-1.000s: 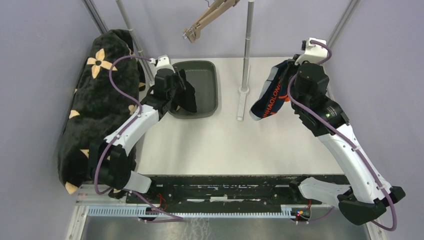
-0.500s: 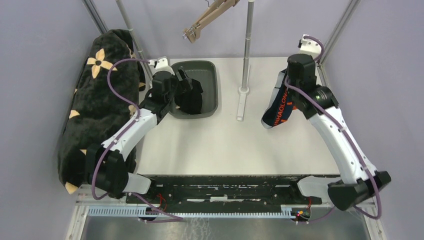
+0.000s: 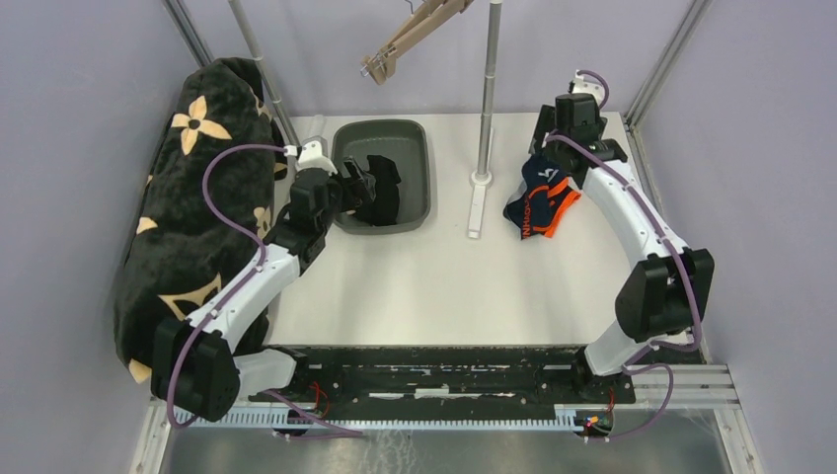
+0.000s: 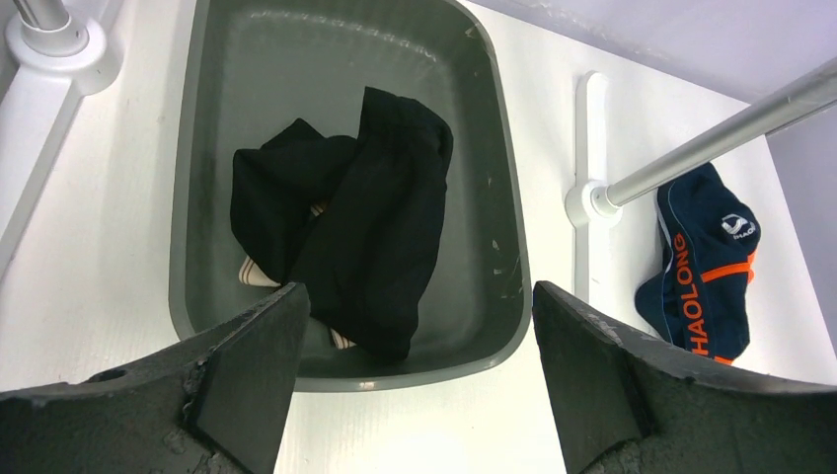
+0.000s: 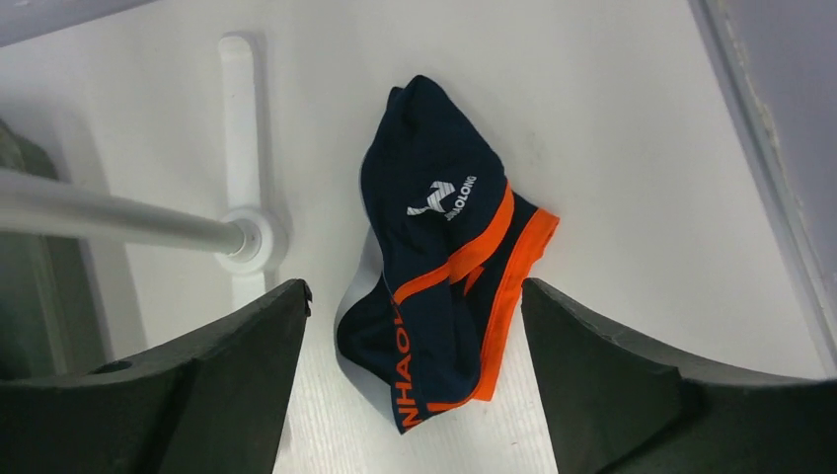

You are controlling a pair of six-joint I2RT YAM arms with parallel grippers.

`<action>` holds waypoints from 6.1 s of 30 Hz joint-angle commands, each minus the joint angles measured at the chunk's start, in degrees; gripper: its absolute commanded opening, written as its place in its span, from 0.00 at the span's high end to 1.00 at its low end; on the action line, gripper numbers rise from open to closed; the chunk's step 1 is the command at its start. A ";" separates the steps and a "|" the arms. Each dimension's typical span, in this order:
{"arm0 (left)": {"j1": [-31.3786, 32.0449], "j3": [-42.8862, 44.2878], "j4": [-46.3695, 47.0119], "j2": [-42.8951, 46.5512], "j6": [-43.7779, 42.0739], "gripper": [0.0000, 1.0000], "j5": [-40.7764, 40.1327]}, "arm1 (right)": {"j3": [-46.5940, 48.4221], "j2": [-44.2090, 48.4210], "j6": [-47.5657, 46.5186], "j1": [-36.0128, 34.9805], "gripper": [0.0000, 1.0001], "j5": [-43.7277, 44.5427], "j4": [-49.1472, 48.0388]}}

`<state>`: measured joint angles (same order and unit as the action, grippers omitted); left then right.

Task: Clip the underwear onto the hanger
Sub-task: Place the underwear at the center of the board, then adjust the underwear at the center of the board.

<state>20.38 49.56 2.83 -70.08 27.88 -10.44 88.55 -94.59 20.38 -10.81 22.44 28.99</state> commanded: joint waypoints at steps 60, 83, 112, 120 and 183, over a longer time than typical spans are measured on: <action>1.85 -4.47 3.40 5.90 2.71 0.10 0.92 | -4.75 19.02 3.11 -0.72 0.99 1.18 11.25; 1.82 -4.17 4.55 2.89 1.83 0.10 -0.29 | 13.15 -12.84 2.71 3.42 0.99 -6.86 12.04; 1.79 -4.56 4.66 3.01 2.18 0.10 -0.03 | -1.24 -2.90 3.05 2.63 0.98 -14.01 6.42; 1.83 -4.47 4.49 2.93 1.93 0.10 -0.54 | 10.41 -12.14 -0.12 2.63 0.55 -16.36 5.79; 1.77 -4.48 5.53 0.52 1.39 0.09 -0.57 | -9.62 -14.05 -11.51 -8.46 0.59 -6.18 2.95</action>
<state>22.00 44.80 6.11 -69.78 29.26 -10.37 76.82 -109.60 7.81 -19.38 16.29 33.10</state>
